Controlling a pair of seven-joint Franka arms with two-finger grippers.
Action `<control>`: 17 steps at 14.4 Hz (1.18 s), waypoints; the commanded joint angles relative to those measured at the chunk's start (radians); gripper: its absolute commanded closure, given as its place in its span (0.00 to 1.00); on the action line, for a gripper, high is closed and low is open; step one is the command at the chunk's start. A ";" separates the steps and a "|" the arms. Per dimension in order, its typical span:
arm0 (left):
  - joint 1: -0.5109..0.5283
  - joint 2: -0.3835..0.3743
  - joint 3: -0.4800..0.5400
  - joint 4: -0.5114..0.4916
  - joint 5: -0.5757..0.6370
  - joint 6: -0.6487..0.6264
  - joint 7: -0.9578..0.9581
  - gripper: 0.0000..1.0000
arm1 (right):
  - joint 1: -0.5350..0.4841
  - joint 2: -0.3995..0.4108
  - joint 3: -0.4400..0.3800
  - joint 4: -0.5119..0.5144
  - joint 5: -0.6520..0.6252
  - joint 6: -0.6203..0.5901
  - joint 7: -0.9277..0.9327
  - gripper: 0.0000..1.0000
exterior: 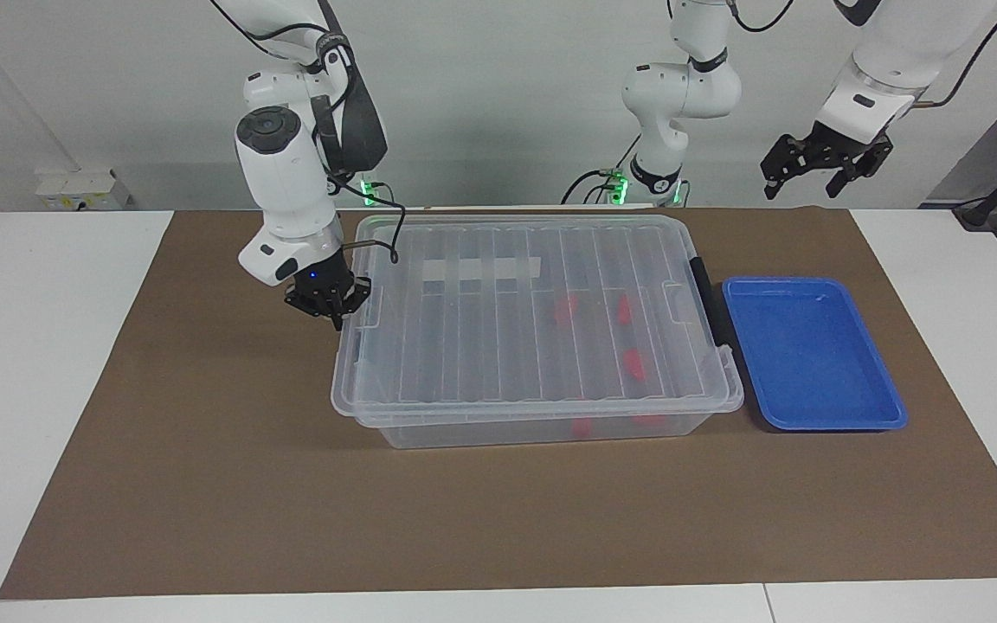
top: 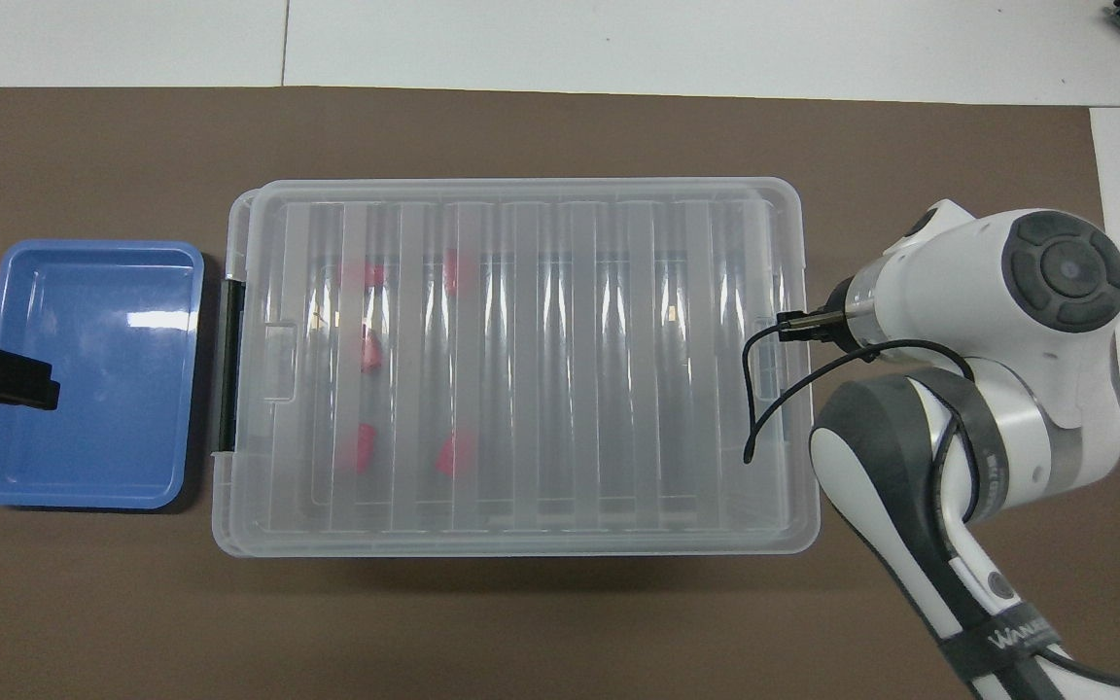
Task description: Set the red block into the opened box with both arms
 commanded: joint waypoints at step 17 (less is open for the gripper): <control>-0.001 -0.019 0.006 -0.015 -0.012 0.000 -0.011 0.00 | -0.102 -0.071 -0.027 0.148 -0.039 -0.263 -0.083 0.00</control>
